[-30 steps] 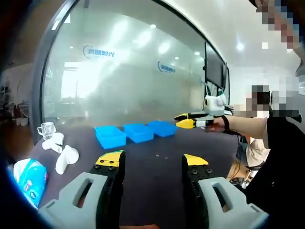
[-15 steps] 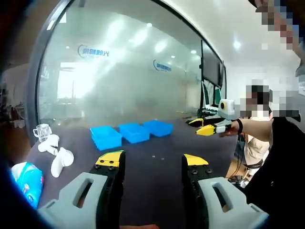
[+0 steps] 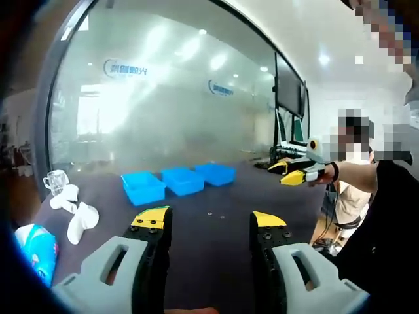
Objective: Sort the screws, nuts, and washers into the corresponding bins
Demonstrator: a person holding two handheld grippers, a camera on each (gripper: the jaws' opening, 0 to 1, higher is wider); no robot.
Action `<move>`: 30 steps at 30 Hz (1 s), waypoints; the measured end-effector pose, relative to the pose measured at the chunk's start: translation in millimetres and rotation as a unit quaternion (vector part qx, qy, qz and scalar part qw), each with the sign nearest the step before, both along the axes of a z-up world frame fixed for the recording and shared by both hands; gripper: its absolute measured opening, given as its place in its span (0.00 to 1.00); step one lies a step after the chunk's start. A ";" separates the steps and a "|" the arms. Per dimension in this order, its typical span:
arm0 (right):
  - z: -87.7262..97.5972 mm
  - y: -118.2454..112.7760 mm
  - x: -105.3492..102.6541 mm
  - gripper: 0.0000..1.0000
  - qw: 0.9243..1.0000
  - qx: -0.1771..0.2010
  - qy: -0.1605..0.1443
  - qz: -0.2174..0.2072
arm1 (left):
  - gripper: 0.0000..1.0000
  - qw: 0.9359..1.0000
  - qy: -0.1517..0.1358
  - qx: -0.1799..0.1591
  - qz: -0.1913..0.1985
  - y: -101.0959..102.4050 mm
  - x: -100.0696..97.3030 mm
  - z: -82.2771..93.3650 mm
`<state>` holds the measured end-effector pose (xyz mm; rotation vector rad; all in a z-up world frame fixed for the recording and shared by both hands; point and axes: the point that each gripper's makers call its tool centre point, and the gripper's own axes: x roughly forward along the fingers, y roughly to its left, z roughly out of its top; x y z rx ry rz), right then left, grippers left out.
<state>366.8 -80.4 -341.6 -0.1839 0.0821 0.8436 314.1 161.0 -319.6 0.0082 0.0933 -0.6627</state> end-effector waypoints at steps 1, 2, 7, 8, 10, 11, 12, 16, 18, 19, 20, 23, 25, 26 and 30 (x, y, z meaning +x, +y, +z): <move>-1.3 0.4 1.1 0.39 1.000 -0.004 0.004 0.002 | 0.47 1.000 0.001 0.001 -0.001 -0.7 -0.1 -0.7; -2.3 0.8 2.7 0.39 1.000 -0.008 0.008 0.004 | 0.47 1.000 0.003 0.001 -0.003 -1.8 -0.6 -1.7; -6.9 6.5 4.7 0.39 0.999 -0.037 0.026 0.026 | 0.47 1.000 0.014 0.008 -0.007 -3.8 -2.1 -8.8; -8.1 8.3 4.9 0.39 0.998 -0.045 0.033 0.032 | 0.47 1.000 0.016 0.010 -0.007 -3.4 -2.3 -10.3; -9.7 10.8 5.3 0.39 0.997 -0.057 0.041 0.041 | 0.47 1.000 0.019 0.011 -0.006 -2.1 -2.7 -11.9; -9.8 12.3 5.7 0.39 0.996 -0.061 0.044 0.045 | 0.47 1.000 0.020 0.011 -0.006 -1.6 -2.8 -12.2; -10.7 13.4 6.1 0.39 0.995 -0.067 0.047 0.050 | 0.47 1.000 0.021 0.011 -0.006 -1.0 -2.9 -12.4; -20.5 15.8 8.5 0.39 0.989 -0.112 0.067 0.072 | 0.47 1.000 0.023 0.012 -0.005 0.9 -2.6 -13.4; -25.4 17.3 9.0 0.38 0.985 -0.130 0.079 0.084 | 0.47 1.000 0.025 0.015 -0.004 1.3 -2.9 -15.0; -26.8 18.5 10.9 0.38 0.983 -0.136 0.083 0.088 | 0.47 1.000 0.026 0.016 -0.004 1.6 -2.8 -15.8; -27.7 19.7 13.4 0.38 0.982 -0.142 0.085 0.090 | 0.47 1.000 0.027 0.015 -0.004 1.7 -2.8 -16.5; -30.1 24.3 21.2 0.38 0.978 -0.156 0.096 0.100 | 0.47 0.999 0.029 0.013 -0.003 2.6 -2.8 -18.0; -30.6 27.4 27.1 0.38 0.976 -0.162 0.101 0.103 | 0.47 1.000 0.030 0.011 -0.001 3.6 -2.7 -18.1; -30.6 28.9 29.6 0.38 0.975 -0.166 0.101 0.104 | 0.47 0.999 0.030 0.011 -0.001 4.2 -2.7 -18.3; -31.9 34.5 37.5 0.38 0.971 -0.181 0.108 0.110 | 0.47 1.000 0.030 0.009 0.003 7.0 -2.8 -18.7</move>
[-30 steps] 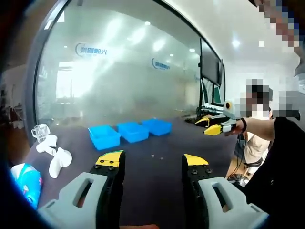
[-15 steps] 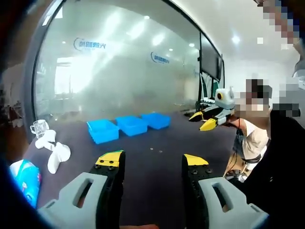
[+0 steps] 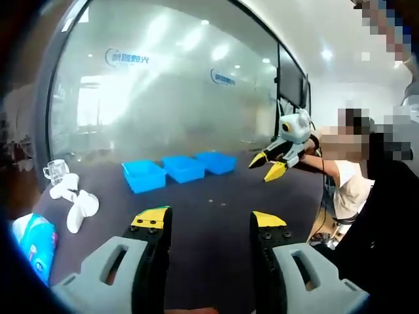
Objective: Sort the screws, nuts, and washers into the corresponding bins
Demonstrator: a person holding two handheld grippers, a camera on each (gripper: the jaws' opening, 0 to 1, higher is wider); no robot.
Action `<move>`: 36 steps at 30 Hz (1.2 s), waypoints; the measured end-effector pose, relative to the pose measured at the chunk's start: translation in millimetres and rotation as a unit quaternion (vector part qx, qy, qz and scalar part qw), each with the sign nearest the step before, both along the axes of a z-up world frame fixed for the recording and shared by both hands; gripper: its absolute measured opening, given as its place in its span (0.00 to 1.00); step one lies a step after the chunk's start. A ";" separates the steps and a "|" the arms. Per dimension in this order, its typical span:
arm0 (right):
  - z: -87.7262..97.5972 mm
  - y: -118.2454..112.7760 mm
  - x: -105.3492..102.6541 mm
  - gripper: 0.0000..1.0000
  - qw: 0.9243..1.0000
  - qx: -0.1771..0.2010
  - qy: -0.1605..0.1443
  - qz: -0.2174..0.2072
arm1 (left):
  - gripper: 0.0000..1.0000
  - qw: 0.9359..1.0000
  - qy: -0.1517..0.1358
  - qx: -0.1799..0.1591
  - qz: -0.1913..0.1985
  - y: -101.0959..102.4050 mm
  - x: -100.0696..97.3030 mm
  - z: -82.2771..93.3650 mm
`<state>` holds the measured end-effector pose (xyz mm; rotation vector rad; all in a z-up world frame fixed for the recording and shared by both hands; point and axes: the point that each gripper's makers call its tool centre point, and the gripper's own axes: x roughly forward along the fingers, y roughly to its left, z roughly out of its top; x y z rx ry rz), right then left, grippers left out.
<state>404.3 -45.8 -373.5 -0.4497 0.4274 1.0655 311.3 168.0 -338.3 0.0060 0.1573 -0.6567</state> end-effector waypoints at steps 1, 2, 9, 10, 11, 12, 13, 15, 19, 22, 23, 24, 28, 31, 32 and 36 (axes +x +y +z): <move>-0.9 1.7 2.0 0.38 1.000 -0.003 0.004 0.001 | 0.47 1.000 0.000 0.000 0.000 0.3 -0.1 0.0; -2.1 3.8 3.9 0.38 1.000 -0.005 0.008 0.003 | 0.47 1.000 -0.001 0.000 0.001 1.1 -0.1 0.0; -18.7 19.0 16.9 0.36 0.998 -0.048 0.024 0.018 | 0.47 1.000 0.000 -0.004 0.005 4.3 0.1 -1.4; -21.4 21.6 18.0 0.35 0.998 -0.052 0.029 0.018 | 0.47 1.000 0.000 -0.005 0.006 5.4 0.0 -1.3; -24.0 23.6 18.5 0.34 0.998 -0.058 0.032 0.020 | 0.47 1.000 0.000 -0.006 0.007 6.1 0.0 -1.3; -26.4 26.1 19.2 0.33 0.997 -0.063 0.033 0.024 | 0.47 1.000 0.000 -0.007 0.008 7.2 -0.1 -1.3; -29.2 28.3 19.9 0.33 0.997 -0.069 0.036 0.026 | 0.47 1.000 0.000 -0.008 0.010 8.4 0.1 -1.4; -35.7 33.0 20.0 0.33 0.995 -0.084 0.042 0.034 | 0.47 1.000 0.000 -0.010 0.012 10.1 0.2 -2.2; -44.3 38.6 20.8 0.33 0.991 -0.113 0.043 0.050 | 0.47 1.000 0.001 -0.011 0.014 11.5 -1.4 -3.2; -48.3 45.3 21.4 0.33 0.989 -0.129 0.042 0.061 | 0.47 1.000 0.001 -0.014 0.017 14.1 -1.8 -3.2; -49.8 46.3 21.1 0.33 0.987 -0.140 0.039 0.069 | 0.47 1.000 0.001 -0.014 0.018 14.7 -1.8 -3.4; -50.6 48.3 21.4 0.33 0.986 -0.144 0.038 0.071 | 0.47 1.000 0.001 -0.014 0.018 15.0 -2.0 -3.7; -53.7 52.5 22.1 0.33 0.983 -0.159 0.046 0.078 | 0.47 1.000 0.001 -0.017 0.020 16.1 -2.6 -4.2; -56.6 53.5 25.8 0.32 0.981 -0.171 0.047 0.083 | 0.47 1.000 0.001 -0.018 0.021 17.1 -3.4 -4.4; -58.0 53.4 27.0 0.32 0.980 -0.174 0.049 0.082 | 0.47 1.000 0.001 -0.019 0.021 17.3 -3.9 -4.7; -64.5 53.0 30.2 0.31 0.977 -0.187 0.059 0.084 | 0.47 1.000 0.002 -0.019 0.024 19.8 -5.1 -6.1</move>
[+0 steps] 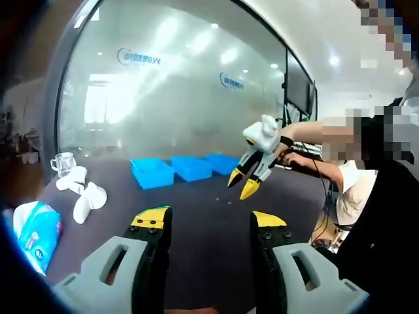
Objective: Sort the screws, nuts, and washers into the corresponding bins
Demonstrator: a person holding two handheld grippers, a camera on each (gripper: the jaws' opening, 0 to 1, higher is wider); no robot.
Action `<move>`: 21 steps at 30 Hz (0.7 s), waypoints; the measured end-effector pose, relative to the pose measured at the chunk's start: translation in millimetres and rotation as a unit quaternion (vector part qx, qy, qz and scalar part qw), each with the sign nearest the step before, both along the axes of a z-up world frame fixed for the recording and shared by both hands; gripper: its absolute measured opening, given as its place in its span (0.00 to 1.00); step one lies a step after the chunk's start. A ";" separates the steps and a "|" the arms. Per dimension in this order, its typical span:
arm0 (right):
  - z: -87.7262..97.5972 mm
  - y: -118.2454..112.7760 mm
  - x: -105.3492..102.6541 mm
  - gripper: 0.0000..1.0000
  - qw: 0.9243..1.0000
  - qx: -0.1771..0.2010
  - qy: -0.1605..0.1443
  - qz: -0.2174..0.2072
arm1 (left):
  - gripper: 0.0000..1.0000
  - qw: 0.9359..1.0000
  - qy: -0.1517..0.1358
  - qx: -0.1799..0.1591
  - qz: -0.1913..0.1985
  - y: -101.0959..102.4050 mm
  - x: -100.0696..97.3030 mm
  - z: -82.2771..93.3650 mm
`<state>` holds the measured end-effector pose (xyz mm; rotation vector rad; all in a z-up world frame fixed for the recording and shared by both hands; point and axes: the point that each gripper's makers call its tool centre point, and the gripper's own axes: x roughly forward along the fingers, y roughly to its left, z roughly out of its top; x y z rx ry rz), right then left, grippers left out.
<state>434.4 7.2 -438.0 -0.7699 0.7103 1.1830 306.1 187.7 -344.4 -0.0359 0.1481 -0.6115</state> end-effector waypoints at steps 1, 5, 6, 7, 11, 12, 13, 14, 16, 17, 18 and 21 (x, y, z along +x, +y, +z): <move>-1.5 0.3 0.4 0.30 1.000 -0.003 -0.001 0.002 | 0.47 1.000 0.000 0.000 0.001 0.7 -0.2 -0.3; -8.2 1.3 1.8 0.27 1.000 -0.013 -0.004 0.013 | 0.47 1.000 0.001 -0.003 0.003 2.7 -1.1 -1.9; -10.2 1.5 2.0 0.27 1.000 -0.015 -0.003 0.015 | 0.47 1.000 0.002 -0.002 0.004 3.4 -1.2 -2.6; -12.2 1.6 2.5 0.26 1.000 -0.018 -0.002 0.016 | 0.47 1.000 0.003 -0.003 0.004 4.1 -1.3 -3.1; -18.1 2.0 5.4 0.25 0.999 -0.031 0.003 0.021 | 0.47 1.000 0.002 -0.004 0.007 6.6 -1.6 -3.0; -18.6 2.6 5.4 0.24 0.999 -0.032 0.004 0.023 | 0.47 1.000 0.002 -0.005 0.008 6.8 -1.6 -2.9; -19.4 3.5 6.5 0.23 0.999 -0.034 0.006 0.024 | 0.47 1.000 0.002 -0.005 0.008 6.9 -1.6 -3.0; -20.6 3.7 7.2 0.23 0.999 -0.037 0.007 0.023 | 0.47 1.000 0.002 -0.005 0.008 7.0 -1.7 -3.4; -22.8 2.8 8.6 0.22 0.999 -0.045 0.008 0.026 | 0.47 1.000 0.002 -0.005 0.008 7.0 -1.8 -3.7; -23.8 2.3 9.7 0.21 0.998 -0.049 0.009 0.026 | 0.47 1.000 0.002 -0.006 0.008 6.7 -2.1 -3.9; -24.3 2.0 10.9 0.21 0.998 -0.051 0.011 0.026 | 0.47 1.000 0.002 -0.005 0.008 7.0 -2.2 -3.8; -24.3 2.5 12.5 0.17 0.998 -0.052 0.012 0.027 | 0.48 1.000 0.001 -0.005 0.009 8.1 -2.5 -4.0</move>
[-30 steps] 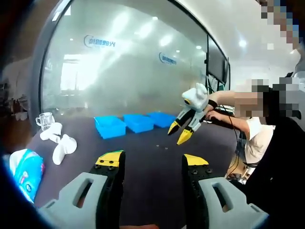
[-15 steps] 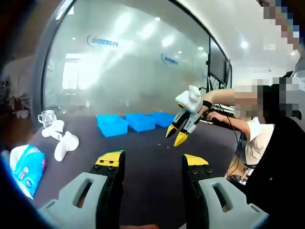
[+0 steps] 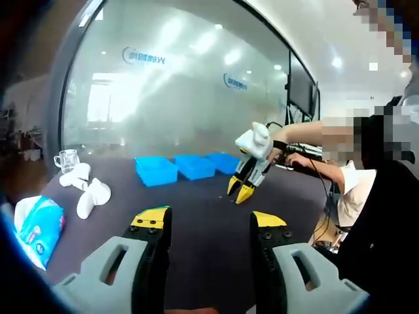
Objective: Sort the screws, nuts, and washers into the corresponding bins
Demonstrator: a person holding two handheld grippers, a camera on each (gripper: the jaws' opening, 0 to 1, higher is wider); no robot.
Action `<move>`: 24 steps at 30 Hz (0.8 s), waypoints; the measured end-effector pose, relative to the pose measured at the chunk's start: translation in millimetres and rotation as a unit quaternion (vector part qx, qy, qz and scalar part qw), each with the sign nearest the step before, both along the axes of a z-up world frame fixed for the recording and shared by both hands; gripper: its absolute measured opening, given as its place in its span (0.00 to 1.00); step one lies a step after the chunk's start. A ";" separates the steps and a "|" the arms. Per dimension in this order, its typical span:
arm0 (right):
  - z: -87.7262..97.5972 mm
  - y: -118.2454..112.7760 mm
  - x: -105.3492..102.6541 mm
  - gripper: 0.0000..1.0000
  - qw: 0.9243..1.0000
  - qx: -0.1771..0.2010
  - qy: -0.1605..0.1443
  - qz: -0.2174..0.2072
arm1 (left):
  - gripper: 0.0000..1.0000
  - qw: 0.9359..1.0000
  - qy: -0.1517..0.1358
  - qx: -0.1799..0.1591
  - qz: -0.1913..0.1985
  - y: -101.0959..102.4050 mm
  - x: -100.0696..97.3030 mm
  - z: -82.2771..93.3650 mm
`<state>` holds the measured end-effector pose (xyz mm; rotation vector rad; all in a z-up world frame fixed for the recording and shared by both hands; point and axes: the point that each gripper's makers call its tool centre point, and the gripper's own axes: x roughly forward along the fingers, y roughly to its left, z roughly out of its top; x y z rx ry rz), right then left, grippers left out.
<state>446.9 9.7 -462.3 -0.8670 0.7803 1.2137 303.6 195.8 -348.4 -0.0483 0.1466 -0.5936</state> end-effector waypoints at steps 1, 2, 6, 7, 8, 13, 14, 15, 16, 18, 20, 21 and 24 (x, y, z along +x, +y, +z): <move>-0.1 0.6 0.4 0.16 1.000 0.001 0.001 0.001 | 0.48 1.000 0.001 0.001 0.001 0.6 -0.1 -0.6; -0.2 0.8 0.4 0.15 1.000 0.001 0.002 0.001 | 0.48 1.000 0.001 0.000 0.001 1.1 -0.2 -1.2; -2.5 2.2 1.1 0.13 1.000 0.000 0.006 0.001 | 0.48 1.000 0.003 -0.001 0.003 3.0 -0.7 -2.8; -3.2 2.4 1.1 0.12 1.000 0.000 0.008 0.001 | 0.48 1.000 0.003 -0.001 0.003 3.5 -0.8 -2.8; -4.5 2.5 0.5 0.11 1.000 -0.001 0.013 -0.001 | 0.48 1.000 0.003 -0.002 0.004 3.9 -0.9 -2.7; -6.2 2.8 -1.4 0.07 0.999 0.000 0.035 -0.008 | 0.48 1.000 0.002 -0.003 0.006 5.5 -1.4 -2.3; -7.0 2.8 -3.3 0.06 0.999 0.002 0.047 -0.015 | 0.48 1.000 0.001 -0.003 0.006 5.6 -1.6 -2.3; -7.5 2.8 -4.2 0.05 0.998 0.004 0.054 -0.020 | 0.48 1.000 0.001 -0.003 0.006 5.6 -1.8 -2.4; -7.3 2.2 -2.9 0.05 0.998 0.005 0.058 -0.028 | 0.48 1.000 0.002 -0.003 0.006 5.4 -2.1 -2.8; -6.6 2.5 -4.0 0.01 0.998 0.007 0.063 -0.031 | 0.48 1.000 0.002 -0.004 0.006 5.3 -2.4 -2.9; -6.8 2.8 -5.1 0.01 0.998 0.007 0.061 -0.031 | 0.48 1.000 0.001 -0.003 0.006 5.5 -2.7 -2.5; -6.7 2.9 -5.5 0.01 0.998 0.007 0.059 -0.029 | 0.48 1.000 0.001 -0.004 0.006 5.8 -2.7 -2.0; -6.2 3.2 -6.3 0.01 0.998 0.006 0.057 -0.029 | 0.48 1.000 0.000 -0.003 0.007 6.1 -2.5 -0.9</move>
